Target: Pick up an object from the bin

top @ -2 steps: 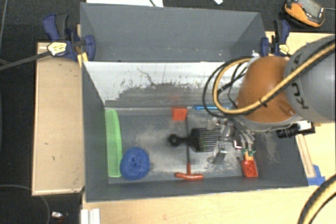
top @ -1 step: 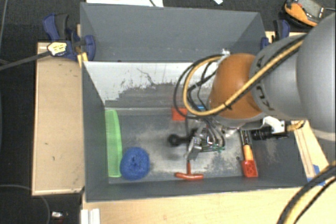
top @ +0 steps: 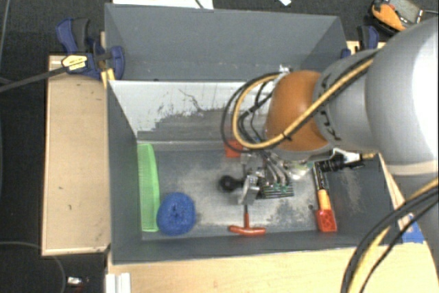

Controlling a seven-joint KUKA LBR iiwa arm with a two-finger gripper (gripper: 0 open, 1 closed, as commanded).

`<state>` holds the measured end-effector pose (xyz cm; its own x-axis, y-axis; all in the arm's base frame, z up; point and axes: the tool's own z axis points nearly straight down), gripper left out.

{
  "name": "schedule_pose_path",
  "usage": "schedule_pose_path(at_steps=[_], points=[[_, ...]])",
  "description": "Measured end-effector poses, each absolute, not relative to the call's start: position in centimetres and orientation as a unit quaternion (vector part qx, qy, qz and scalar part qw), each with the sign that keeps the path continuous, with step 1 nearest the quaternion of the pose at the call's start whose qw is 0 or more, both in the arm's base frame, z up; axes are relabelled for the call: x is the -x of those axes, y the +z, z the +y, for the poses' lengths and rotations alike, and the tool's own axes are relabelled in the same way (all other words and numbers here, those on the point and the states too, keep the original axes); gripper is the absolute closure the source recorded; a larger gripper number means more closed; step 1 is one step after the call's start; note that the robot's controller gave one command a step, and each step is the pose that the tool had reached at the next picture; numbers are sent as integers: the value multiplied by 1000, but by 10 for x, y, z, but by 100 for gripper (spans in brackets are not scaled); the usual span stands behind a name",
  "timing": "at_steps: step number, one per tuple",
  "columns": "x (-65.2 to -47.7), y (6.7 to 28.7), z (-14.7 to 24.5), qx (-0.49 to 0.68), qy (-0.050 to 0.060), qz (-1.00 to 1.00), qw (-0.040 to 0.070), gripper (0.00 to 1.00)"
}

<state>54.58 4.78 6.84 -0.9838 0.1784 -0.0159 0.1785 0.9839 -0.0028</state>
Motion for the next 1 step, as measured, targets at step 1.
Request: schedule_pose_path(at_steps=[1], points=[[-543,71,57,-201,3,979,10,100]])
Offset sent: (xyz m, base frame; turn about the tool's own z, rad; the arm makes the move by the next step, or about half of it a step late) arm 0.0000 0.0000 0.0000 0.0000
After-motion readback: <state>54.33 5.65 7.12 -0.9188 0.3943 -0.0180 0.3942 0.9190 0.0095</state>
